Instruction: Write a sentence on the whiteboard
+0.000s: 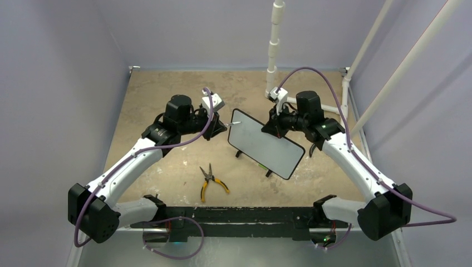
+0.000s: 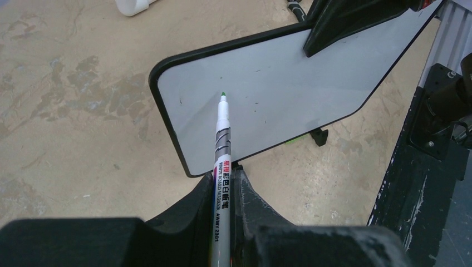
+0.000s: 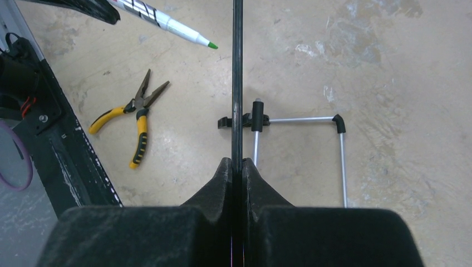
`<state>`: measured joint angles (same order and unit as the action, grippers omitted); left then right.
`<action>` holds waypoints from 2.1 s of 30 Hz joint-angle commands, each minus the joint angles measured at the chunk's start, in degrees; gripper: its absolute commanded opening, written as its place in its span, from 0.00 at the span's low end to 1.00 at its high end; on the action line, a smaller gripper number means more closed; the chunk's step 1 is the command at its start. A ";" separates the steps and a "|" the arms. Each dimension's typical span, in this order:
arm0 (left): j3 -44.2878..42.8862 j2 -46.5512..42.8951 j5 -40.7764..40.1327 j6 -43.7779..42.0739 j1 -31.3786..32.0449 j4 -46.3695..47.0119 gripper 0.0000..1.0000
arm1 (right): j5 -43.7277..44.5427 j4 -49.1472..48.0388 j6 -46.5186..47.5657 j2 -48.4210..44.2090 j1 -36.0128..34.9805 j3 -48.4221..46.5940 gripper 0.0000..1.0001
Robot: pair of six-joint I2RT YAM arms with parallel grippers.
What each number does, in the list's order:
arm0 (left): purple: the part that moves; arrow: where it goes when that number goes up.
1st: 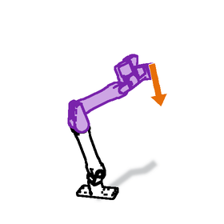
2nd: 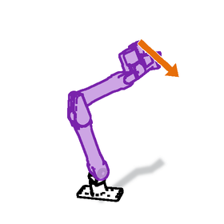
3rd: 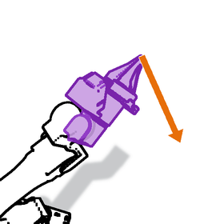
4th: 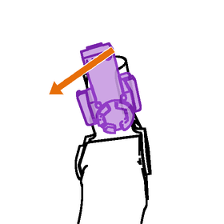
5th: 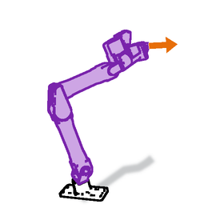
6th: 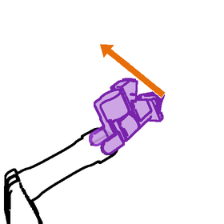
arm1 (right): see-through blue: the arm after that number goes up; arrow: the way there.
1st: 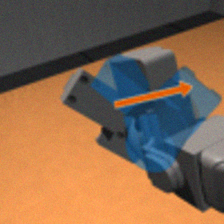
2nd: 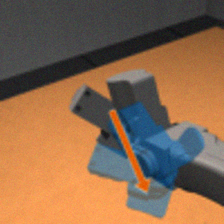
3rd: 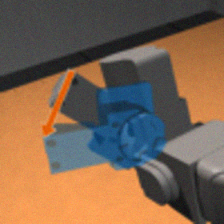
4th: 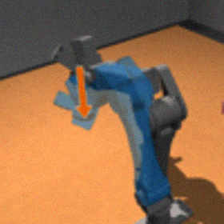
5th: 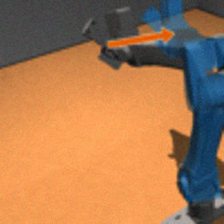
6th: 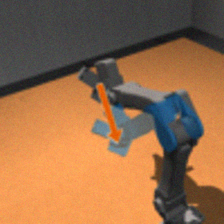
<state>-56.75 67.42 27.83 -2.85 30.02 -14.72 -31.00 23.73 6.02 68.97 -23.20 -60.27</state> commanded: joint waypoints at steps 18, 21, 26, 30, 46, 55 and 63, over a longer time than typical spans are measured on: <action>0.31 3.09 4.65 5.27 -0.23 12.46 0.00 | -0.64 -3.57 -0.57 1.53 -0.31 0.50 0.00; 1.23 2.98 3.18 5.67 -0.23 13.57 0.00 | -0.55 -3.58 -0.65 1.52 -0.44 0.64 0.00; 1.53 3.48 1.00 5.72 -0.23 13.62 0.00 | -0.55 -3.52 -0.75 1.43 -0.52 0.70 0.00; 1.34 3.77 -0.03 5.60 -0.23 13.06 0.00 | -0.46 -3.58 -0.75 1.34 -0.56 0.68 0.00; 1.61 4.54 -6.18 4.57 -0.23 9.27 0.00 | 0.09 -3.62 -1.06 1.43 -0.85 0.93 0.00; 2.61 5.40 -5.78 4.33 -0.23 7.08 0.00 | 0.32 -3.64 -1.02 1.54 -0.85 0.94 0.00; 3.13 5.78 -0.95 5.11 -0.23 8.64 0.00 | 0.29 -3.55 -1.01 1.77 -0.97 0.86 0.00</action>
<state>-53.98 72.53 24.12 2.35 30.02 -8.95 -29.39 21.28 3.75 70.19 -23.24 -58.98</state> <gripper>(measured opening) 0.114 0.030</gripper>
